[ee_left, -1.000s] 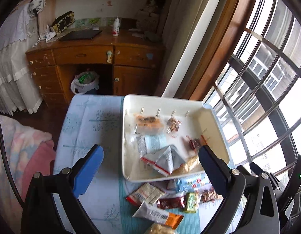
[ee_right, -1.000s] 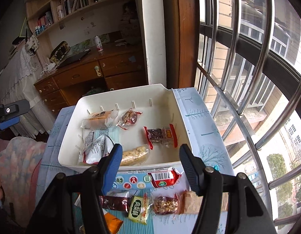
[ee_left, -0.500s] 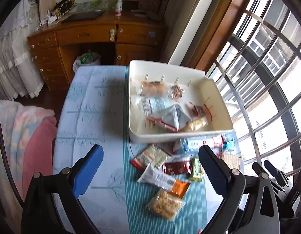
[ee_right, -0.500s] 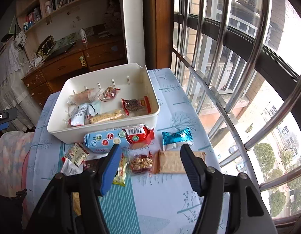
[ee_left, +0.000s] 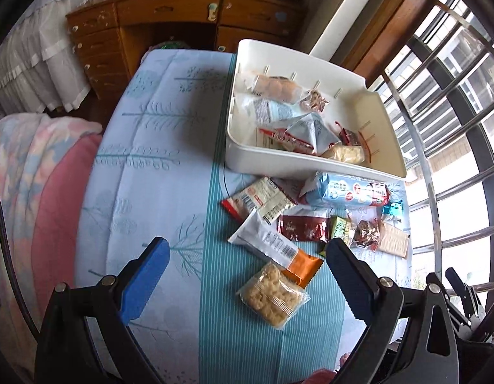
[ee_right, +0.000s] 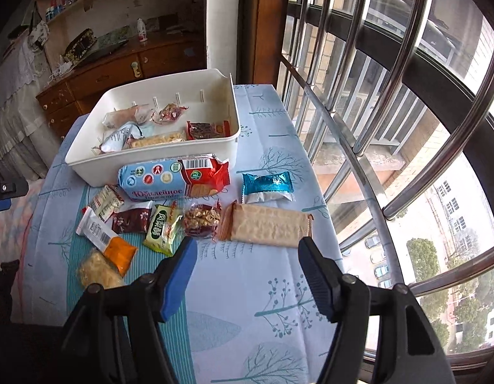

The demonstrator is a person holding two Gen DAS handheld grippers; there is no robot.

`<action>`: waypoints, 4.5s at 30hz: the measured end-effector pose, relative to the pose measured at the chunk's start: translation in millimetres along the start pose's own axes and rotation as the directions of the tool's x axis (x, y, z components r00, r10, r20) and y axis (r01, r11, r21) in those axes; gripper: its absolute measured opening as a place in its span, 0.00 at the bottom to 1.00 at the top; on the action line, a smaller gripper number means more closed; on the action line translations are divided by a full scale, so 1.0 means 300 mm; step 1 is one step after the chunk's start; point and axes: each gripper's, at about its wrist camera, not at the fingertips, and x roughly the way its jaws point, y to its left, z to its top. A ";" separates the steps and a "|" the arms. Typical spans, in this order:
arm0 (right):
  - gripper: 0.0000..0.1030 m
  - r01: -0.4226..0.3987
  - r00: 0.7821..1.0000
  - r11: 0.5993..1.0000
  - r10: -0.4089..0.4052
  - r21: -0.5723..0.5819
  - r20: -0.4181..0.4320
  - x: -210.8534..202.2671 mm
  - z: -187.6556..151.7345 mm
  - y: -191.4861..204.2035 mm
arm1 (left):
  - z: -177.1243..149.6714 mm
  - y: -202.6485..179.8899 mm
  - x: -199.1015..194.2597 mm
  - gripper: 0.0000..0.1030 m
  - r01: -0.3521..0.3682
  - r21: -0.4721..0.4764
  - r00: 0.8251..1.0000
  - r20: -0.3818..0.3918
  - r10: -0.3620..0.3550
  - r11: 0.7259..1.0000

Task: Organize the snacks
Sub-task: 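Withdraw both tools from the tray back to the snack pile, then lower the left tool onto the clear puffed-corn bag while the right tool approaches the tan paper pack, then lift the puffed-corn bag with the left tool while the right tool grasps the tan paper pack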

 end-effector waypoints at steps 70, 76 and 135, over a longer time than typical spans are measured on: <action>0.79 -0.277 0.960 0.898 0.241 -0.342 -0.145 0.564 0.086 -0.100 | -0.337 0.044 0.543 0.74 -0.282 -0.536 0.870 -0.493 -0.024 0.796; 0.87 -0.293 0.946 0.894 0.220 -0.339 -0.236 0.617 0.084 -0.093 | -0.358 0.079 0.502 0.58 -0.280 -0.557 0.873 -0.487 -0.034 0.782; 0.02 -0.228 0.951 0.973 0.230 0.033 -0.207 0.285 0.032 -0.106 | 0.053 -0.208 -0.049 0.58 0.123 0.045 0.950 -0.295 -0.104 0.991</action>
